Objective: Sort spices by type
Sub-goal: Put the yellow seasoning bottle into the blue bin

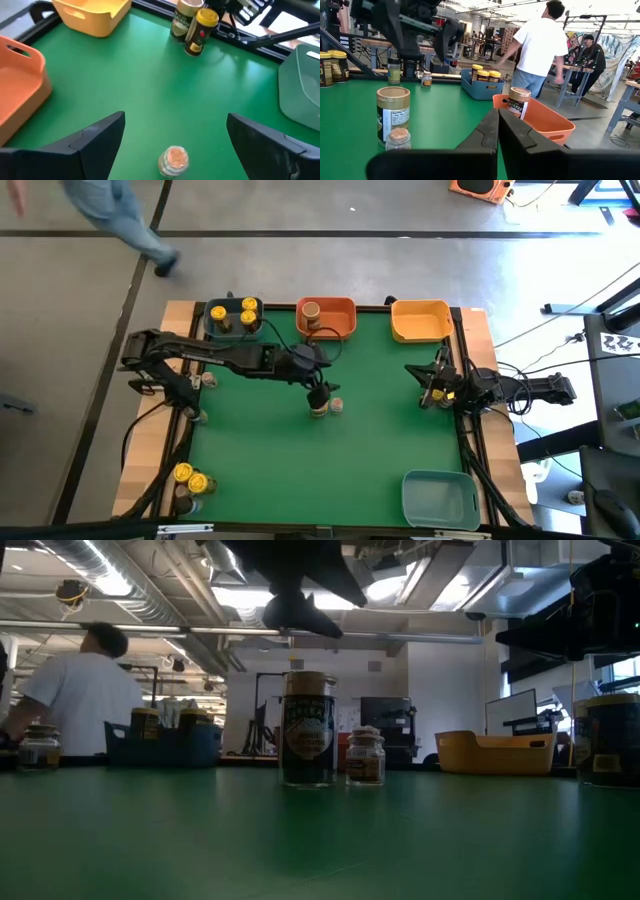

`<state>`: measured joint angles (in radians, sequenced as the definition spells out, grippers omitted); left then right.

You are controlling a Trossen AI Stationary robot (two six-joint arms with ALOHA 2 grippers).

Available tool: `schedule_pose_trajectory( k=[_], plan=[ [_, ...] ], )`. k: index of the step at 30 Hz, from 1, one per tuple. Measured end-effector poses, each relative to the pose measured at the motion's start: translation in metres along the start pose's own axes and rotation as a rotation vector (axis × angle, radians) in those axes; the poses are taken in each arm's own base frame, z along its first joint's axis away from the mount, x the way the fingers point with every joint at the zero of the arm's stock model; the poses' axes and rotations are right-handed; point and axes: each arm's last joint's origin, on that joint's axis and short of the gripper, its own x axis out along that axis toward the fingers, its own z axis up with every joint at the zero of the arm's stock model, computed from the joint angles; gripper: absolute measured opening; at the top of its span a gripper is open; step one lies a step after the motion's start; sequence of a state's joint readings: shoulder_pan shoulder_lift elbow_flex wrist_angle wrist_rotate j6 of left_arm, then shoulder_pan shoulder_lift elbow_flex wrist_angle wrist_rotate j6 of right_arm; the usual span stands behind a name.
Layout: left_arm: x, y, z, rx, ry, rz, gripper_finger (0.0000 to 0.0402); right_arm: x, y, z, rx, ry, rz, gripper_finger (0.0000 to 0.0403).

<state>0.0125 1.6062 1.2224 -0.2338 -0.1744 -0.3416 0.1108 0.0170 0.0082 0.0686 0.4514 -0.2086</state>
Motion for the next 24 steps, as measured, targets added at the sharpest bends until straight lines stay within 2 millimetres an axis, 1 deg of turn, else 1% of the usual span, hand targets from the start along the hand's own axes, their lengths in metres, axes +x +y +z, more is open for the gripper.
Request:
schedule_pose_trajectory(
  k=[8,10,13,16,18,21,24],
  plan=[
    [0.02,-0.012,-0.006,0.046,-0.001,-0.039,0.0347,0.0,0.0,0.0,0.003,-0.002,0.0,0.0012],
    [0.026,-0.017,-0.003,0.064,0.016,-0.037,0.0347,0.0,0.0,0.0,0.003,-0.002,0.0,0.0012],
    [0.033,-0.027,0.009,0.099,0.038,-0.039,0.0347,0.0,0.0,0.0,0.003,-0.002,-0.001,0.0012],
    [0.04,-0.034,0.017,0.13,0.101,-0.027,0.0347,0.0,0.0,0.0,0.002,-0.002,0.0,0.0012],
    [0.045,-0.036,0.018,0.14,0.15,-0.012,0.0347,0.0,0.0,0.0,0.003,-0.002,0.0,0.0012],
    [0.04,-0.04,0.019,0.131,0.215,0.005,0.0347,0.0,0.0,0.0,0.003,-0.002,-0.001,0.0012],
    [0.028,-0.05,0.017,0.107,0.265,0.007,0.0347,0.0,0.0,0.0,0.002,-0.002,0.0,0.0012]
  ],
)
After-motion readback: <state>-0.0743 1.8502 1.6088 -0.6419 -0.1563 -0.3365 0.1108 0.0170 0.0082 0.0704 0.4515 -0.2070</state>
